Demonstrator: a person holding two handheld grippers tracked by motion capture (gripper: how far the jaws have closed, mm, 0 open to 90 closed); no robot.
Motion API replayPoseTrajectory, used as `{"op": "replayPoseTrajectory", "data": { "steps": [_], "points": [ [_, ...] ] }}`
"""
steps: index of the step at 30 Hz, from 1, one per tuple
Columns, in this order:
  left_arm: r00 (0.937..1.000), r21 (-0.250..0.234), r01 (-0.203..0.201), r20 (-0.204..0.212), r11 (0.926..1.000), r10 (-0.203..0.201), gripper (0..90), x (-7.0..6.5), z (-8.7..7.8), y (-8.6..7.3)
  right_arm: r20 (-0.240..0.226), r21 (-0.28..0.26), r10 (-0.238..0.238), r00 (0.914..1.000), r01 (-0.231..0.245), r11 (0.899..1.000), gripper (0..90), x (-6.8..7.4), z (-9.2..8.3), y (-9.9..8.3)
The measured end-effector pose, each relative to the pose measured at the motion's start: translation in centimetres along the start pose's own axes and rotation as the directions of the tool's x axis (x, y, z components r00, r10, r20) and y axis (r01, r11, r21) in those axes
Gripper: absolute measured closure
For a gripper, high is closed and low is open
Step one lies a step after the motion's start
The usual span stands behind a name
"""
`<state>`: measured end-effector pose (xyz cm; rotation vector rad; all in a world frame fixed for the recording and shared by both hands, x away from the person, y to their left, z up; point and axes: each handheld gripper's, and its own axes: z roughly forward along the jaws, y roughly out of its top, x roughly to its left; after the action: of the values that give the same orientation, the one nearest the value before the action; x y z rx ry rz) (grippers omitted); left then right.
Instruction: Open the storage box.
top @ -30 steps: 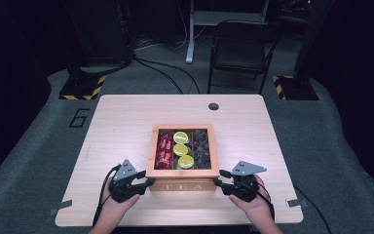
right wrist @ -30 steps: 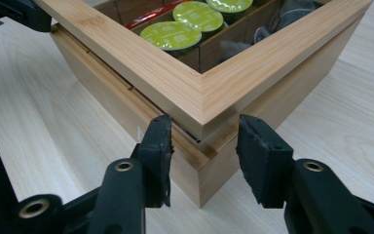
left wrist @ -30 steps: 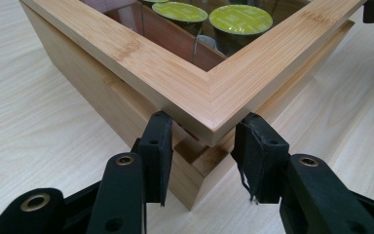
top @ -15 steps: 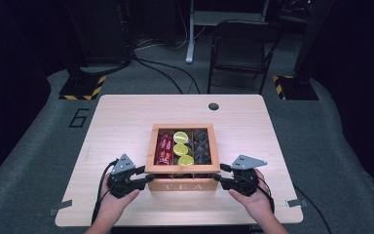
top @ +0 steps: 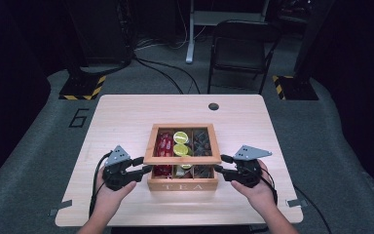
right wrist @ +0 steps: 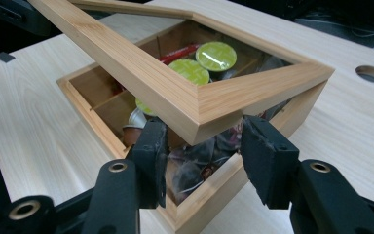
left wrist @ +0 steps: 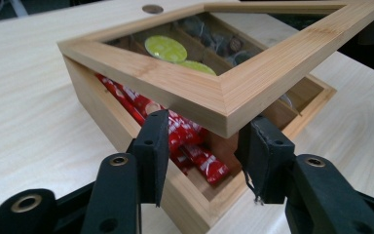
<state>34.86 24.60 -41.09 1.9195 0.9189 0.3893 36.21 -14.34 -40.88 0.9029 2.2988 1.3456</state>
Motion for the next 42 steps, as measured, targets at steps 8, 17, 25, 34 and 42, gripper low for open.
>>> {"op": "replayPoseTrajectory", "data": {
  "steps": [8, 17, 25, 34, 42],
  "points": [
    [0.9996, -0.017, -0.025, -0.016, 0.9995, 0.024, 55.7, 0.1, -0.4, 1.2, 0.005, -0.015, 0.002, 1.0000, -0.002, 1.000, 53.0, -0.2, -0.5, 1.3],
    [0.9984, -0.020, -0.051, -0.024, 0.9985, 0.050, 55.6, 0.3, -0.7, 2.7, 0.024, -0.023, -0.018, 0.9995, 0.019, 1.000, 52.5, -0.3, -0.8, 2.6],
    [0.9985, -0.024, -0.052, -0.019, 0.9984, 0.052, 55.6, 0.6, -0.8, 3.7, 0.036, -0.018, -0.042, 0.9984, 0.043, 0.999, 51.0, -0.4, -0.9, 3.9],
    [0.9985, -0.041, -0.050, -0.026, 0.9979, 0.049, 55.8, 1.2, -0.9, 5.4, 0.042, -0.059, -0.034, 0.9985, 0.036, 0.998, 50.7, -1.0, -0.9, 5.1],
    [0.9987, -0.041, -0.046, -0.023, 0.9981, 0.045, 55.8, 1.6, -0.9, 6.4, 0.051, -0.074, -0.031, 0.9982, 0.035, 0.997, 48.9, -1.4, -0.7, 6.1]
  ]
}}
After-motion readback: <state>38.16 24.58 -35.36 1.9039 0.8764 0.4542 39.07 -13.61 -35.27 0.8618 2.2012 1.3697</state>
